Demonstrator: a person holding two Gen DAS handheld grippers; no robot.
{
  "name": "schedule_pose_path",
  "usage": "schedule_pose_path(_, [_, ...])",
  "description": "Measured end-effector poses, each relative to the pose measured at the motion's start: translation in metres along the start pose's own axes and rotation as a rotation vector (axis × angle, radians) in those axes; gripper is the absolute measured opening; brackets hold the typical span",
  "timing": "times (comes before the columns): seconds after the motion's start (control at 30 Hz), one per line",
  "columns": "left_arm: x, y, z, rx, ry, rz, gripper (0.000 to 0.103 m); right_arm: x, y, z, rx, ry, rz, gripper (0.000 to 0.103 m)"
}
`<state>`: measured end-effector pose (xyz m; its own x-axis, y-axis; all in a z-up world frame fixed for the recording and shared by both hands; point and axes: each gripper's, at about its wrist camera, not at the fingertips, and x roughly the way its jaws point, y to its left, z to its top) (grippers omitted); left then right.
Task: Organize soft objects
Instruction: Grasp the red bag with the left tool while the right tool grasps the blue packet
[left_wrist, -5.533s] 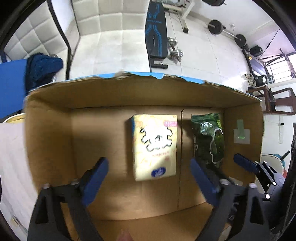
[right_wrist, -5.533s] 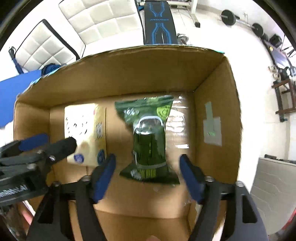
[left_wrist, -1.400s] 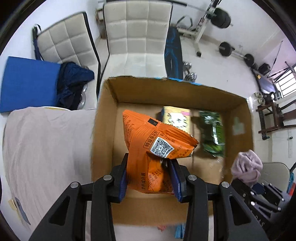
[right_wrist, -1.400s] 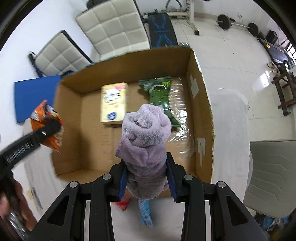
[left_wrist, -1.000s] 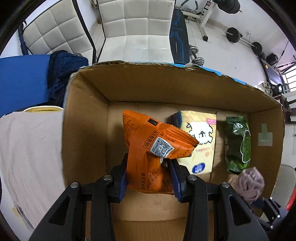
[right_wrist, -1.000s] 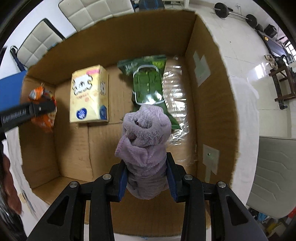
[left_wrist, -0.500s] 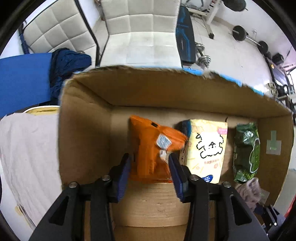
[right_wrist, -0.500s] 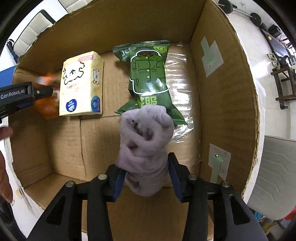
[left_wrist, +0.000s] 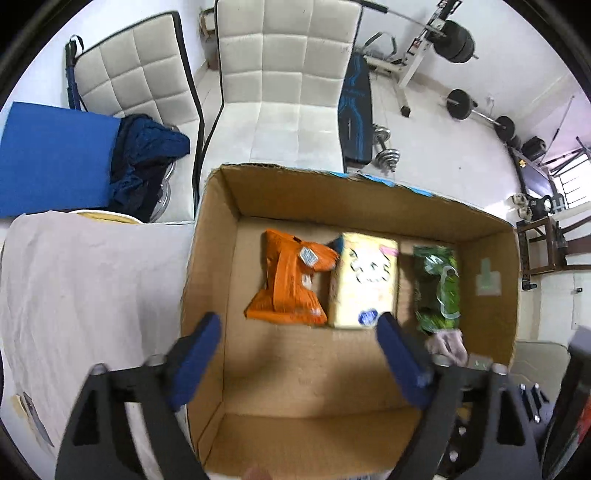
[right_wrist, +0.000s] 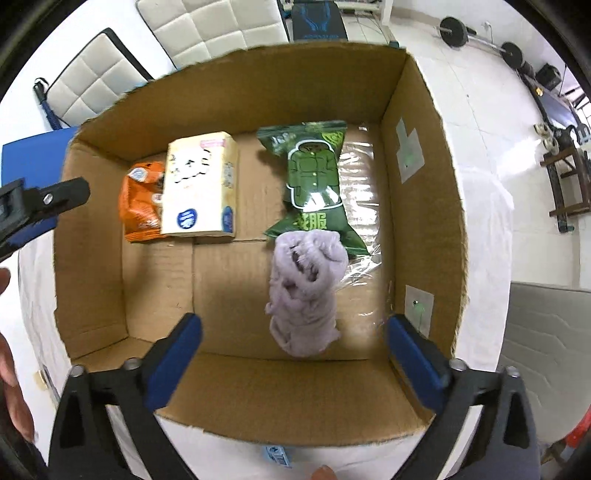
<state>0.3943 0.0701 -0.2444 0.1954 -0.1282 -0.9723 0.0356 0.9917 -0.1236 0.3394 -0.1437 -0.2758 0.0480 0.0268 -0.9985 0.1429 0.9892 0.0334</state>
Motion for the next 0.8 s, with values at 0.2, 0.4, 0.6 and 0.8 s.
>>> schedule_pose_path(0.2, [-0.032, -0.005, -0.031, 0.007, -0.07, 0.024, 0.096, -0.023, -0.002, -0.019, -0.005, -0.061, -0.003, 0.103])
schedule_pose_path(0.4, [-0.061, -0.007, -0.069, 0.011, -0.126, 0.037, 0.096, -0.053, -0.003, -0.043, -0.011, -0.147, -0.026, 0.103])
schedule_pose_path(0.6, [-0.076, -0.004, -0.099, -0.02, -0.143, 0.017, 0.096, -0.076, -0.001, -0.069, -0.011, -0.186, -0.017, 0.103])
schedule_pose_path(0.8, [-0.058, 0.016, -0.146, -0.093, -0.069, 0.042, 0.096, -0.055, 0.004, -0.121, -0.025, -0.121, 0.023, 0.103])
